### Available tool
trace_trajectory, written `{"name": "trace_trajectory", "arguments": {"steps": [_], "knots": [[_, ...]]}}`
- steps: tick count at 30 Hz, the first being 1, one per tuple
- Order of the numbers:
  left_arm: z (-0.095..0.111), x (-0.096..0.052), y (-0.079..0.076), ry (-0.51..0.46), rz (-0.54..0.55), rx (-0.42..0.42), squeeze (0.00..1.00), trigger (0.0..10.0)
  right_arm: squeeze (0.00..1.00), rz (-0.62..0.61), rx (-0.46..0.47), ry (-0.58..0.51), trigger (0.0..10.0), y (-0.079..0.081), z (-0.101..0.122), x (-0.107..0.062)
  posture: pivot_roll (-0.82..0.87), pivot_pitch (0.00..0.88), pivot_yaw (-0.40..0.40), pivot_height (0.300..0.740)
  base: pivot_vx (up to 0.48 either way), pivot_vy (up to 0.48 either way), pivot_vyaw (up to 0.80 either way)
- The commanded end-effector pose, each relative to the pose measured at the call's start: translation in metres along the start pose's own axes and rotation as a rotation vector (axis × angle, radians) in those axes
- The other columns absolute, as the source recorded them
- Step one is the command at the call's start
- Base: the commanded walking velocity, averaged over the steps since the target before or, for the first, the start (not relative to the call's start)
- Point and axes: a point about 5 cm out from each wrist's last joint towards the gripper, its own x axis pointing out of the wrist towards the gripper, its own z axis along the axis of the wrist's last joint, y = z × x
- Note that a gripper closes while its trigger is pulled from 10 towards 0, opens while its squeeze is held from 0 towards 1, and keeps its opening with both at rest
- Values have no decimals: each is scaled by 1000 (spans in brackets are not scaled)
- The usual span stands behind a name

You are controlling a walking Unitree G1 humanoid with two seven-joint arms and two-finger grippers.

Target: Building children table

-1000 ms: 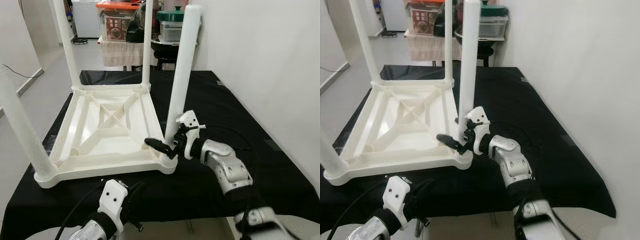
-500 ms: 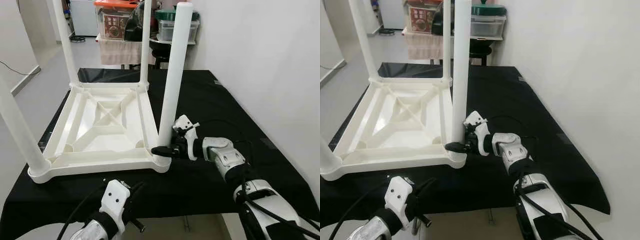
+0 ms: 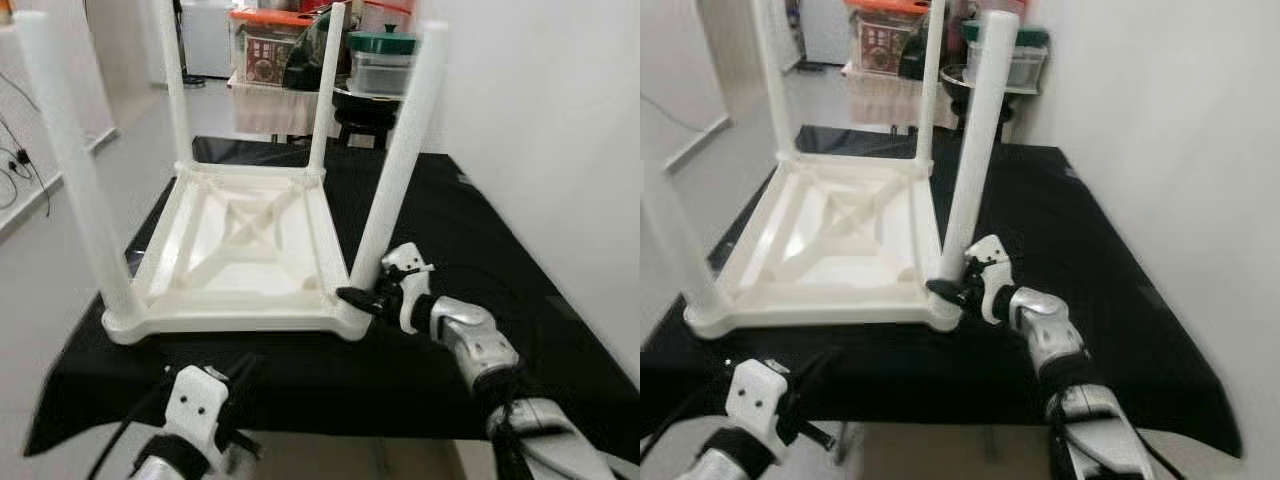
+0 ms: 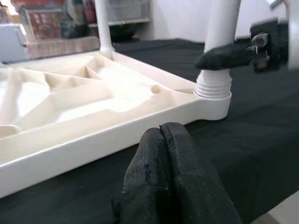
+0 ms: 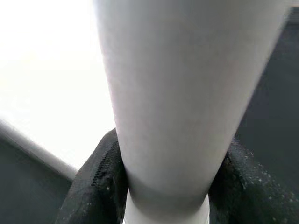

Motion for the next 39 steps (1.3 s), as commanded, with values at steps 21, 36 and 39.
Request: {"name": "trace_trajectory", "arguments": {"steps": [21, 36, 39], "knots": [[-2, 0, -15, -6, -148, -163, 0, 10000, 0, 375, 40, -196, 10000, 62, 55, -12, 45, 0, -76, 740, 0, 0, 0], [-9, -22, -24, 71, -214, -149, 0, 10000, 0, 764, -154, -14, 10000, 55, 53, 11, 86, 29, -172, 740, 0, 0, 0], [-1, -17, -23, 48, -212, -162, 0, 10000, 0, 761, -151, 14, 10000, 52, 54, 14, 94, 37, -162, 740, 0, 0, 0]]}}
